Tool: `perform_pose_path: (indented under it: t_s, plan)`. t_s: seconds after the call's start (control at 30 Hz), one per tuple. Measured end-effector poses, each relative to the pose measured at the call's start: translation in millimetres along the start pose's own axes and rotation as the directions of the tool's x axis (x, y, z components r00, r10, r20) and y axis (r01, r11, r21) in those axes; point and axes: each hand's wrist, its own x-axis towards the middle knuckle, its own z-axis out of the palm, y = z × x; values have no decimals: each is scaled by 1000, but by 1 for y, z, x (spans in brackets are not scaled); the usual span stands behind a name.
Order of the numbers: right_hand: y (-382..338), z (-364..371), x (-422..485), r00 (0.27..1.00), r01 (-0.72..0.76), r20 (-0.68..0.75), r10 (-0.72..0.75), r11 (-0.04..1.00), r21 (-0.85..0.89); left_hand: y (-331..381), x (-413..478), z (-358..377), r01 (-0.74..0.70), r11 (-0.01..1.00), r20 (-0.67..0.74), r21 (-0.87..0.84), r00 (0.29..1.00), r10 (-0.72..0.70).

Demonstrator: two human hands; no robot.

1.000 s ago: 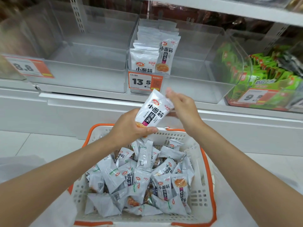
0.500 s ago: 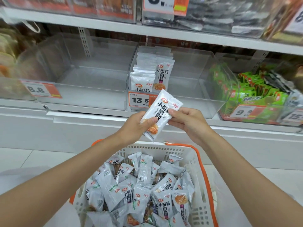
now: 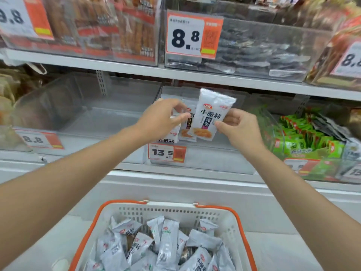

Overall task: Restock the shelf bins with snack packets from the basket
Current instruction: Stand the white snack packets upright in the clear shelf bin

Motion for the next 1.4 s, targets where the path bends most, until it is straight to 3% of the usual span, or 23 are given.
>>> perform_pose_path:
  t_s: [0.1,0.23,0.4,0.53,0.73,0.93,1.1,1.17,1.27,1.33,1.4]
  plan:
    - [31,23,33,991,-119,45,128,979,-166,-8,32,4,11,997,25,79,1000,-13]
    - [72,50,69,940,-282,131,315,934,-218,-18,66,17,30,987,134,155,990,-51]
    - [73,70,87,929,-260,143,341,877,-405,-26,83,24,-14,974,263,226,964,-47]
    - [67,83,87,847,-286,229,479,775,-564,-29,85,24,-11,977,256,213,966,-45]
    - [68,91,88,874,-320,147,463,776,-544,-36,82,24,-21,982,229,189,973,-23]
    - [60,89,81,861,-332,166,481,778,-534,-33,78,20,-14,983,240,186,970,-32]
    - [36,70,65,800,-297,244,548,715,-634,-26,69,15,-17,983,233,180,972,-26]
    - [32,60,57,858,-232,215,467,725,-648,-19,59,12,-9,984,182,179,983,-24]
    - [27,51,39,992,-60,56,113,817,-574,-2,40,10,2,954,-67,300,998,19]
    - [20,47,20,989,126,2,-150,824,-552,17,23,9,30,944,-199,327,979,37]
    - [10,45,-3,952,253,-13,-306,810,-530,35,1,8,80,956,-224,283,975,-16]
